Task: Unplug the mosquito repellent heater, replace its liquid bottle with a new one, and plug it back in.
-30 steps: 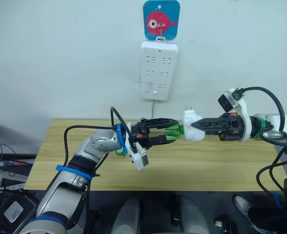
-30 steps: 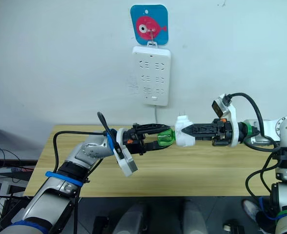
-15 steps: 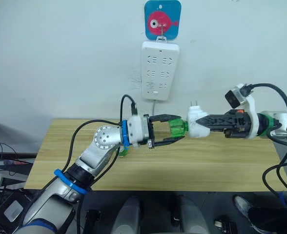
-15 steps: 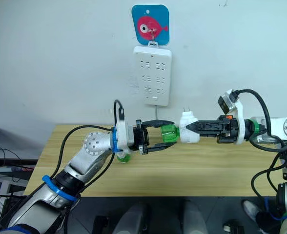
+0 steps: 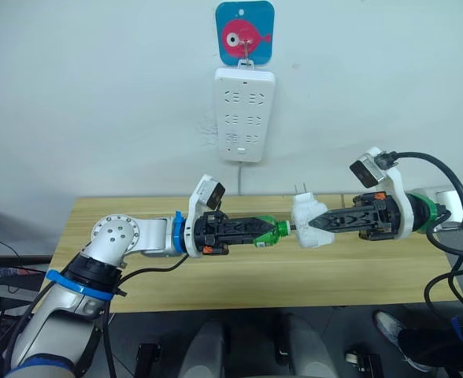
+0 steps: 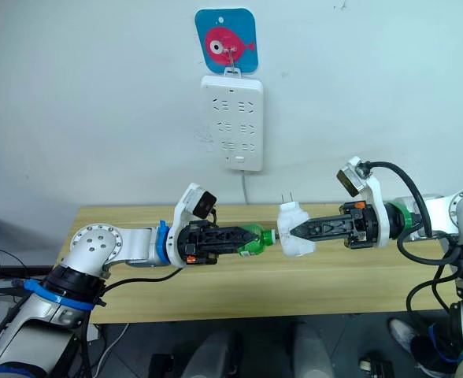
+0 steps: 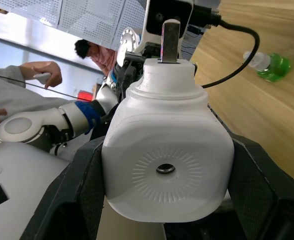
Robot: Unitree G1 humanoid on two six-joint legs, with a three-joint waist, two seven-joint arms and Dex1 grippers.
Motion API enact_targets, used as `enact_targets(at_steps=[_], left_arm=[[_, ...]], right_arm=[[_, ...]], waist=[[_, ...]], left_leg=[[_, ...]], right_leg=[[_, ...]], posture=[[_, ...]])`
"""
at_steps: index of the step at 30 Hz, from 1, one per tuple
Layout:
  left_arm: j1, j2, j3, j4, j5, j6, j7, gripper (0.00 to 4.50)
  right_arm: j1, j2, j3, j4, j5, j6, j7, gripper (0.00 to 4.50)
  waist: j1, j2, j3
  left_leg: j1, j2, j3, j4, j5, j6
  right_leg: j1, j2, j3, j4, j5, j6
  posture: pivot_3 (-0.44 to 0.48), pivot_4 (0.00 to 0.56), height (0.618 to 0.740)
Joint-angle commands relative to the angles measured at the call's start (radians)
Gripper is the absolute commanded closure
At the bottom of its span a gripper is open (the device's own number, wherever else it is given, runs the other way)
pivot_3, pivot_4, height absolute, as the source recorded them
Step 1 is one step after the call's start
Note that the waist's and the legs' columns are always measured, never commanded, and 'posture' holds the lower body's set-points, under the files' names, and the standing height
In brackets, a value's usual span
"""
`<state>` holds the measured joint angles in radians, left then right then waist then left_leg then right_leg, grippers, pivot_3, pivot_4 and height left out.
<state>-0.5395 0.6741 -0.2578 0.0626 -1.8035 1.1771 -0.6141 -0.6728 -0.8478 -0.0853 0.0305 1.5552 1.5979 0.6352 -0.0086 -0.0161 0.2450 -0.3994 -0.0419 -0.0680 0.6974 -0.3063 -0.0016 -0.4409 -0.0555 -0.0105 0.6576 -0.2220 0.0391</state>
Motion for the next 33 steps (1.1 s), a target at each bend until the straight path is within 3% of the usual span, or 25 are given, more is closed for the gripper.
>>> enact_targets(at_steps=[1,6,8,11,17,26,33], left_arm=[[0.044,0.022,0.086,-0.073,0.026,0.046,-0.019,2.24],[0.123,0.043,0.156,-0.110,0.105,0.069,-0.035,2.24],[0.147,0.021,0.179,-0.124,0.137,0.054,-0.028,2.24],[0.161,-0.025,0.199,-0.142,0.179,0.033,-0.008,2.24],[0.154,-0.085,0.210,-0.162,0.253,0.037,-0.032,2.24],[0.182,-0.098,0.239,-0.186,0.317,0.052,-0.062,2.24],[0.181,-0.104,0.255,-0.185,0.345,0.069,-0.077,2.24]], right_arm=[[0.018,-0.050,-0.058,0.020,-0.007,0.001,-0.009,1.53],[0.022,-0.097,-0.110,0.091,-0.041,-0.005,-0.045,1.53],[0.066,-0.115,-0.073,0.069,-0.195,-0.061,-0.106,1.53],[0.176,-0.190,0.099,0.030,-0.521,-0.257,-0.111,1.53],[0.202,-0.175,0.283,0.199,-0.914,-0.523,-0.095,1.53],[0.110,-0.048,0.301,0.440,-1.131,-0.609,-0.019,1.53],[0.082,-0.025,0.306,0.529,-1.243,-0.624,0.048,1.53]], waist=[[0.001,0.000,0.000],[0.005,0.000,0.000],[0.006,0.000,0.000],[0.013,0.000,0.000],[0.012,0.000,0.000],[0.008,0.000,0.000],[0.019,0.000,0.000]], left_leg=[[0.000,0.000,0.000,0.000,0.000,0.000],[0.000,0.000,0.001,0.000,0.000,0.000],[0.000,0.000,0.002,0.000,0.000,0.000],[0.000,0.000,0.001,0.000,0.000,0.000],[0.000,-0.001,0.008,0.000,0.000,0.000],[0.003,0.002,0.011,0.000,0.000,0.000],[0.001,-0.001,0.009,0.000,0.000,0.000]], right_leg=[[0.000,0.000,0.000,0.000,0.000,0.000],[0.000,-0.001,0.001,-0.001,0.000,0.000],[0.000,-0.001,0.001,-0.001,0.000,0.000],[0.000,-0.001,0.001,-0.001,0.000,0.000],[-0.002,-0.003,0.002,0.000,0.000,0.000],[-0.001,-0.003,0.002,0.000,-0.001,-0.001],[-0.001,-0.006,0.001,-0.001,-0.001,-0.001]], posture=[[0.042,0.243,0.740],[0.047,0.244,0.740],[0.052,0.247,0.740],[0.052,0.251,0.740],[0.072,0.257,0.740],[0.087,0.269,0.740],[0.094,0.272,0.740]])
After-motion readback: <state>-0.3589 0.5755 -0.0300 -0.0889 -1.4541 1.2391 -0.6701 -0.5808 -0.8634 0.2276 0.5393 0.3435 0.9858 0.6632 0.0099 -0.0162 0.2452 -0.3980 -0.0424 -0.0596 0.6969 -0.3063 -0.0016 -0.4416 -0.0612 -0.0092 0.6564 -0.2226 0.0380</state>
